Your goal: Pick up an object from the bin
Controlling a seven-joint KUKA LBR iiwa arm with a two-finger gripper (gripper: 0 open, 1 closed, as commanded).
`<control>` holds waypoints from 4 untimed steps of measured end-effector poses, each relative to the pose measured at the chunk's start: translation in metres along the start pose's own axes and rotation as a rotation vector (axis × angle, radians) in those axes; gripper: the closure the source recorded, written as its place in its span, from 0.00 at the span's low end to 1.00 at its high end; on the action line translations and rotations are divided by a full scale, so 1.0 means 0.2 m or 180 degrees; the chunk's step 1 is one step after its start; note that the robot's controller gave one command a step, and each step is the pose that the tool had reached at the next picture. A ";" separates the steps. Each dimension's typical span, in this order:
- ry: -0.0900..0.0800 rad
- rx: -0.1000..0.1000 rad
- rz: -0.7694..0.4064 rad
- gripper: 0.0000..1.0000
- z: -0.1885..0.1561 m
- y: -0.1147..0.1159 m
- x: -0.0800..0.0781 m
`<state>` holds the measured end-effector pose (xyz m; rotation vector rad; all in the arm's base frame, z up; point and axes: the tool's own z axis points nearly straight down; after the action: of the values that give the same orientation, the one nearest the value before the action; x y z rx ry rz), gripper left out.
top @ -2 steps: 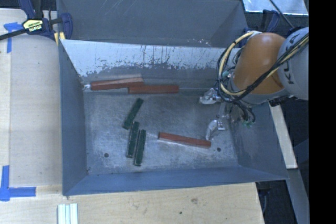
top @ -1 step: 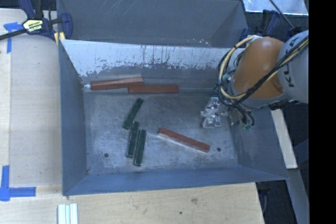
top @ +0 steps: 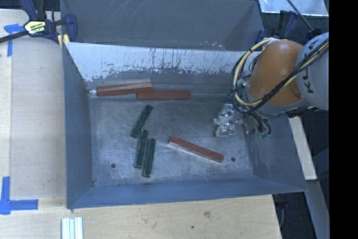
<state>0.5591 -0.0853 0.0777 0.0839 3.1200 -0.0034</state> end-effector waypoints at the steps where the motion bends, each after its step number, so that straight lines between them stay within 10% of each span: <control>1: 0.0065 -0.0002 -0.0182 1.00 -0.13 0.08 0.08; 2: 0.0049 0.0000 -0.0433 0.00 -0.39 -0.23 0.05; 3: 0.0053 -0.0007 -0.0438 0.00 -0.39 -0.22 0.05; 4: 0.0016 -0.0005 -0.0916 1.00 0.00 0.04 0.35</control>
Offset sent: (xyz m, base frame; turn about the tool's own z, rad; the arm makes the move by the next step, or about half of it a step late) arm -0.0149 -0.0430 0.0775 -0.1391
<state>0.4900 -0.0738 0.0768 -0.3648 3.1052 -0.0053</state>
